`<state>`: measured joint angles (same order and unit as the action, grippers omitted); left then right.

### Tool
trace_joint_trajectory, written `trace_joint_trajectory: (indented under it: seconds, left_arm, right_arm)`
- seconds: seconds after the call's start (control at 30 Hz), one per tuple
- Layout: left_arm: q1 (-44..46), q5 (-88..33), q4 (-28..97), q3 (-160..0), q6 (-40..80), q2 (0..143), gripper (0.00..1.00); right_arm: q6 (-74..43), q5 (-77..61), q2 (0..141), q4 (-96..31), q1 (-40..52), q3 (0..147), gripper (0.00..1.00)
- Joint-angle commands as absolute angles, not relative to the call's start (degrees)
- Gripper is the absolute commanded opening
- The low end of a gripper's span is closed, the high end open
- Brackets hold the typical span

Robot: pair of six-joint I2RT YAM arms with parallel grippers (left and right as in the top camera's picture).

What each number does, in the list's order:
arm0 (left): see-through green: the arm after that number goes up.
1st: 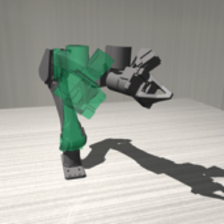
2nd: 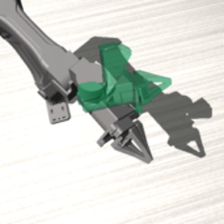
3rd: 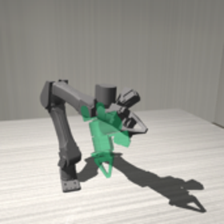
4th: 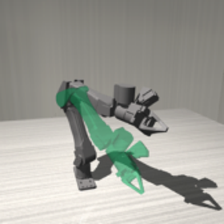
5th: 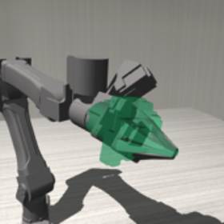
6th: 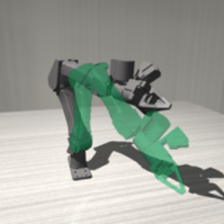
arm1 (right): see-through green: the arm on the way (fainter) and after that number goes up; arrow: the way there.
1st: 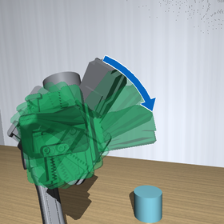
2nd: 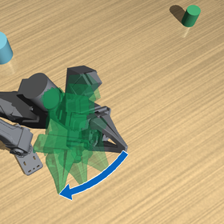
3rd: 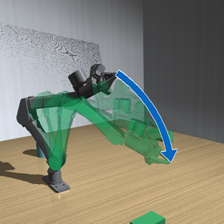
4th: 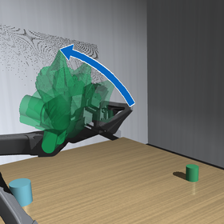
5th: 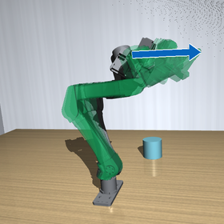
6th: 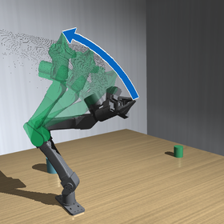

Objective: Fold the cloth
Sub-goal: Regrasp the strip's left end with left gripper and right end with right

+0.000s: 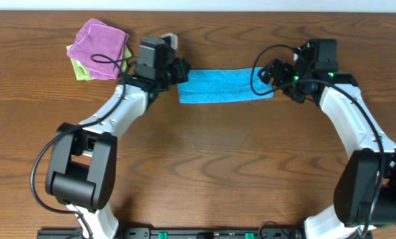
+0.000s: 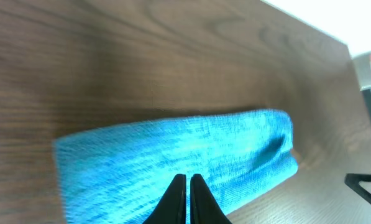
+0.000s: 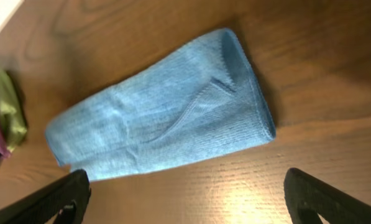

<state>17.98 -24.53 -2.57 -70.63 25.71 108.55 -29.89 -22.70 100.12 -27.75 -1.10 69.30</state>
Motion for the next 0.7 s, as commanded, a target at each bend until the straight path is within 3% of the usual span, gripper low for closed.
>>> trace_joint_trajectory:
  seconds: [0.0,0.33,0.67]
  left_arm:
    - [19.18,-20.62,-1.78,-71.42,23.07,111.46,0.06]
    - [19.55,-17.1,-2.02,-71.44,22.94,118.52,0.06]
    - [19.92,-15.66,-2.15,-71.44,24.45,120.97,0.06]
  right_arm:
    - [-35.22,-31.4,100.42,-22.59,-3.4,63.02,0.99]
    - [-44.07,-34.94,100.42,-5.5,-4.29,49.82,0.99]
    - [-47.92,-29.04,100.44,-0.38,-2.63,49.04,0.96]
